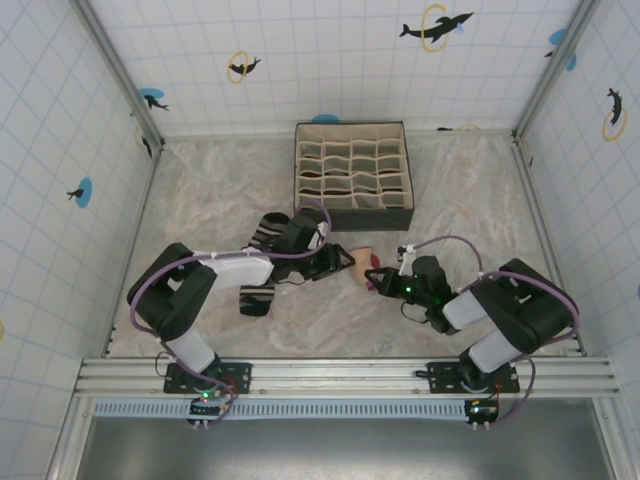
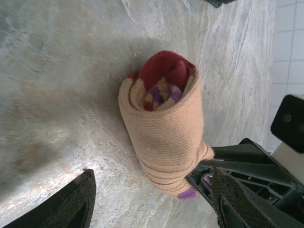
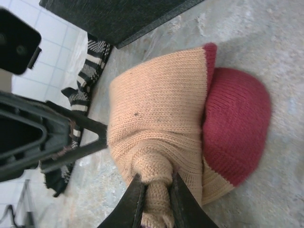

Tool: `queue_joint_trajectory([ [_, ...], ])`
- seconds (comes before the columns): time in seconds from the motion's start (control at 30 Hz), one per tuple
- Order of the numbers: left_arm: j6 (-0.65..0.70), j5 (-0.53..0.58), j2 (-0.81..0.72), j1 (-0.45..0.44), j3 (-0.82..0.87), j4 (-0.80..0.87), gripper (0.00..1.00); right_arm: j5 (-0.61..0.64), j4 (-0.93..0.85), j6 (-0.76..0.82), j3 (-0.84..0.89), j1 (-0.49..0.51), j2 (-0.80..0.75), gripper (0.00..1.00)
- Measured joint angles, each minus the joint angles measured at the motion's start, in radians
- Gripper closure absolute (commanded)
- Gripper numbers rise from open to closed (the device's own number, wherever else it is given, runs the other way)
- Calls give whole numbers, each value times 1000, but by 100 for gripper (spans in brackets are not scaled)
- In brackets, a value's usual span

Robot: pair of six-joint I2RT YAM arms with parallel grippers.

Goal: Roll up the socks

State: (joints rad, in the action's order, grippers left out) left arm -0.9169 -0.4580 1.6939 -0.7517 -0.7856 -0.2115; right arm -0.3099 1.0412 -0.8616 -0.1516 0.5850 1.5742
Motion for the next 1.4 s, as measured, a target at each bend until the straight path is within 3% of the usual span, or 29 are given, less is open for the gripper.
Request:
queue_joint_trajectory([
  [0.37, 0, -3, 92, -13, -16, -67, 37, -108, 83, -182, 6, -76, 79, 94],
  [0.63, -5, -3, 130, -14, -26, -145, 36, -128, 85, -285, 7, -100, 90, 92],
  [0.9, -27, -6, 181, -22, -51, -210, 40, -125, 84, -325, 9, -102, 90, 90],
  [1.1, -51, -28, 222, -22, -65, -254, 58, -117, 58, -336, 9, -103, 74, 85],
  [1.3, -51, -48, 242, -22, -89, -257, 81, -107, -58, -306, 0, -102, 12, 62],
  [1.4, -24, -56, 251, -22, -124, -211, 85, -87, -202, -257, -23, -101, -63, 57],
])
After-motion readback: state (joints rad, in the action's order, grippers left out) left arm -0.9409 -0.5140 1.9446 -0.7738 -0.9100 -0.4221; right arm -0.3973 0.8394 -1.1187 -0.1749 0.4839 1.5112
